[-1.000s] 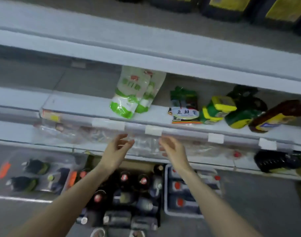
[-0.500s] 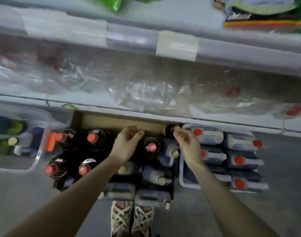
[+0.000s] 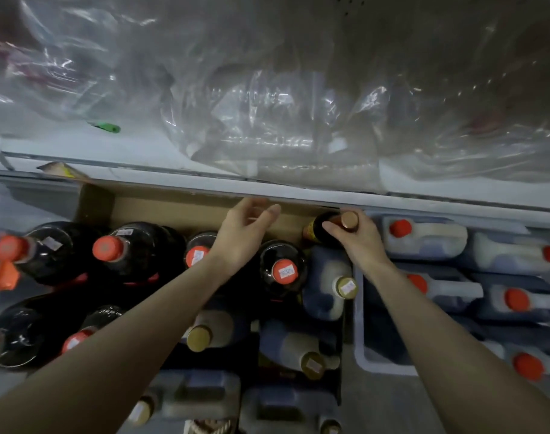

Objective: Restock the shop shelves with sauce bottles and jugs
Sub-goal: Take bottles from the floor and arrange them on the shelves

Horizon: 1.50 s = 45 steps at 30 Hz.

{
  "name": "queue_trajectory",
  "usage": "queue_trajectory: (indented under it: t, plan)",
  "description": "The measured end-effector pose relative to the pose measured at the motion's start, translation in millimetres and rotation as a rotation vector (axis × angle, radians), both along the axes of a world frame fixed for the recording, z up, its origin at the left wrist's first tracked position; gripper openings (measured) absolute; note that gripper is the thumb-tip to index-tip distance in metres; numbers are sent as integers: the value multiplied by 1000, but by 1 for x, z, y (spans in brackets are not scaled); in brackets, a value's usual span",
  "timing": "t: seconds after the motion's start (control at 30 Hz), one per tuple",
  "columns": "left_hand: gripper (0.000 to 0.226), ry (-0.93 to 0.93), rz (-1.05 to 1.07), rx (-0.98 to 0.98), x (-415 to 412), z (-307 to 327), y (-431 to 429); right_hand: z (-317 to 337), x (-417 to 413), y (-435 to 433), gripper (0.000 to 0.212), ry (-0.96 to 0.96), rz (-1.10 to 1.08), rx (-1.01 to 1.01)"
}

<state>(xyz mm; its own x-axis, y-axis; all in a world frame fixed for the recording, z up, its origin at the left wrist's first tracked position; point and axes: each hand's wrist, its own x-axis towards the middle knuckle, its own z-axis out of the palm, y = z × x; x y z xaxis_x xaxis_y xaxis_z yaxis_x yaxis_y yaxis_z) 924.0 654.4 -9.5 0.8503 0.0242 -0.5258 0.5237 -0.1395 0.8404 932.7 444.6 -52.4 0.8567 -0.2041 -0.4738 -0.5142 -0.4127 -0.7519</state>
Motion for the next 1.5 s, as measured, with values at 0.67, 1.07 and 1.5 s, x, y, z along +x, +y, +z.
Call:
queue_trajectory:
  t: [0.67,1.07,1.5]
  plan:
    - [29,-24,-28,21,-33,204,13,232,-20,22,13,-251,57,139]
    - [83,-296,-194,-9,-53,591,39,668,-14,54,21,-651,268,64]
    - [78,-854,-157,37,-81,908,63,1045,-51,131,35,-1227,555,-42]
